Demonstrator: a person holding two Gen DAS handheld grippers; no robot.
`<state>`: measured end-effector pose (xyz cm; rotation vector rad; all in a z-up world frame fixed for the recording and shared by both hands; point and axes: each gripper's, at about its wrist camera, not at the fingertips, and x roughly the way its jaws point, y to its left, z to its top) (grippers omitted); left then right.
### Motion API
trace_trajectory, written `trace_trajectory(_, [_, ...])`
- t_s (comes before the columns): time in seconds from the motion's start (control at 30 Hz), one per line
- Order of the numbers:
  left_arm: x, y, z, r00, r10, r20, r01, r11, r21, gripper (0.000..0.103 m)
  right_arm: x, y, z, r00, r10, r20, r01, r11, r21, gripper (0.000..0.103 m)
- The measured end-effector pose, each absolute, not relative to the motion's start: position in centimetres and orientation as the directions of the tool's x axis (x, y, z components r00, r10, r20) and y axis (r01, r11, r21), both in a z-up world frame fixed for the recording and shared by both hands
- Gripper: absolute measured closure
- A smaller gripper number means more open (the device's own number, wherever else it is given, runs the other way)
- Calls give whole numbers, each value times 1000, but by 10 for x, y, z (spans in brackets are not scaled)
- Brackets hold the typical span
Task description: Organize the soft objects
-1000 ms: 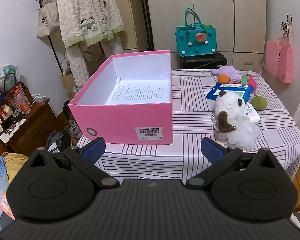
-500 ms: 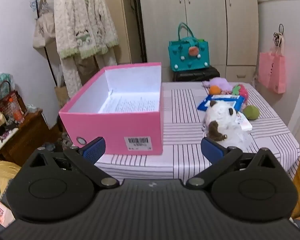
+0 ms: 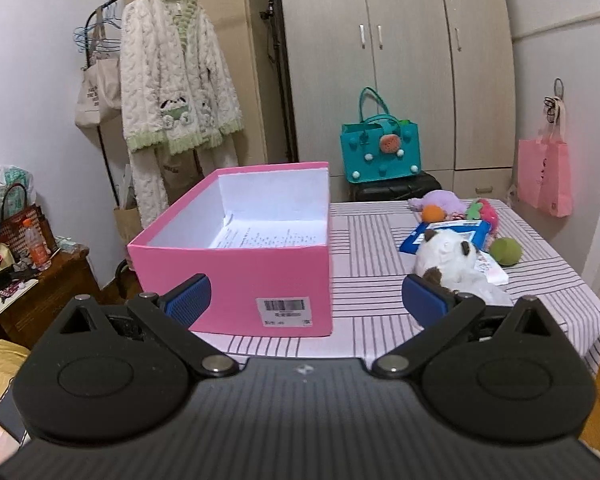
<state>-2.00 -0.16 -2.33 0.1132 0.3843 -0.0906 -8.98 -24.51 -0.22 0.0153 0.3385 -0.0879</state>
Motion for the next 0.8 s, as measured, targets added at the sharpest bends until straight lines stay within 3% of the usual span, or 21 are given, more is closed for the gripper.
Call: trace_trajectory(0.8, [-16, 1, -37, 903, -33, -429, 103, 985, 141, 0, -89, -243, -23, 925, -72, -372, 76, 997, -6, 0])
